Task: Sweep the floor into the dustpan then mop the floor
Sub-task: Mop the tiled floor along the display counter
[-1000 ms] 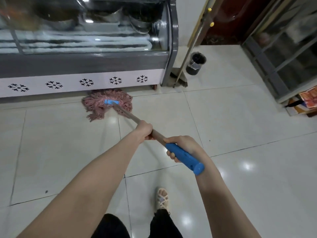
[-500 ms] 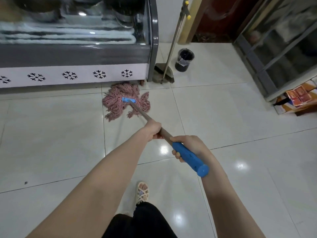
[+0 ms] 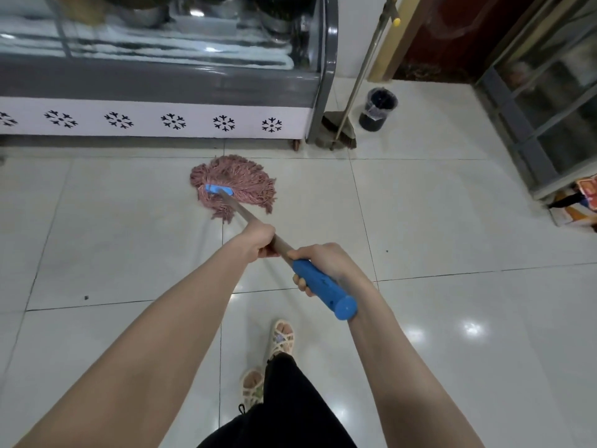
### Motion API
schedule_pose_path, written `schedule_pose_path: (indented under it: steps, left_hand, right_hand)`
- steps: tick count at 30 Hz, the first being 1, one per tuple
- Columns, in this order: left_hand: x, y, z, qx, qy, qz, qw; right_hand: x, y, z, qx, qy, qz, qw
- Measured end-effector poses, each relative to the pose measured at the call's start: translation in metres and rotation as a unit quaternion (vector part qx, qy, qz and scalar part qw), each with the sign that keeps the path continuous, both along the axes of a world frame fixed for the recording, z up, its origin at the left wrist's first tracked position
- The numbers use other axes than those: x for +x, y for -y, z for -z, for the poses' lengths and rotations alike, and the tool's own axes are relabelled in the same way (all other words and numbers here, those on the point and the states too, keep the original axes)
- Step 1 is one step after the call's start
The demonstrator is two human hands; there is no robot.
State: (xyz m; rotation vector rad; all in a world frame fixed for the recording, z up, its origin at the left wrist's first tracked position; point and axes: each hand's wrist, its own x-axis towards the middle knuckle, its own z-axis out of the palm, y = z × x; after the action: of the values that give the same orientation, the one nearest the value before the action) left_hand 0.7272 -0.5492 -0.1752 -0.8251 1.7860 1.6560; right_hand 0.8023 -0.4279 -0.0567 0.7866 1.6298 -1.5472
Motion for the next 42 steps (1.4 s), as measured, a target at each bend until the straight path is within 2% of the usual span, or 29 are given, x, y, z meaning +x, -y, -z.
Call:
schedule_pose_path:
  steps: [6, 17, 24, 28, 33, 42]
  left_hand:
    - [-0.029, 0.024, 0.004, 0.014, 0.006, -0.006, 1.000]
    - [-0.183, 0.062, 0.008, 0.026, -0.008, -0.055, 0.998]
    - [-0.261, 0.090, 0.013, -0.005, 0.003, -0.080, 0.997]
    - [-0.265, 0.086, 0.015, -0.003, 0.010, -0.066, 0.998]
    - [-0.236, 0.040, 0.010, 0.035, -0.004, -0.047, 0.998]
    - [-0.162, -0.073, -0.004, 0.101, 0.004, 0.103, 0.989]
  right_hand:
    - [-0.030, 0.025, 0.005, 0.016, -0.012, -0.002, 1.000]
    - [-0.195, 0.062, 0.009, 0.024, -0.022, -0.032, 0.999]
    - [-0.277, 0.090, 0.015, 0.022, -0.028, -0.053, 0.998]
    - [-0.278, 0.086, 0.013, 0.031, -0.019, -0.059, 0.998]
    - [-0.242, 0.042, -0.001, 0.058, -0.011, -0.031, 0.998]
    - [-0.137, -0.026, -0.027, 0.109, -0.023, 0.105, 0.988]
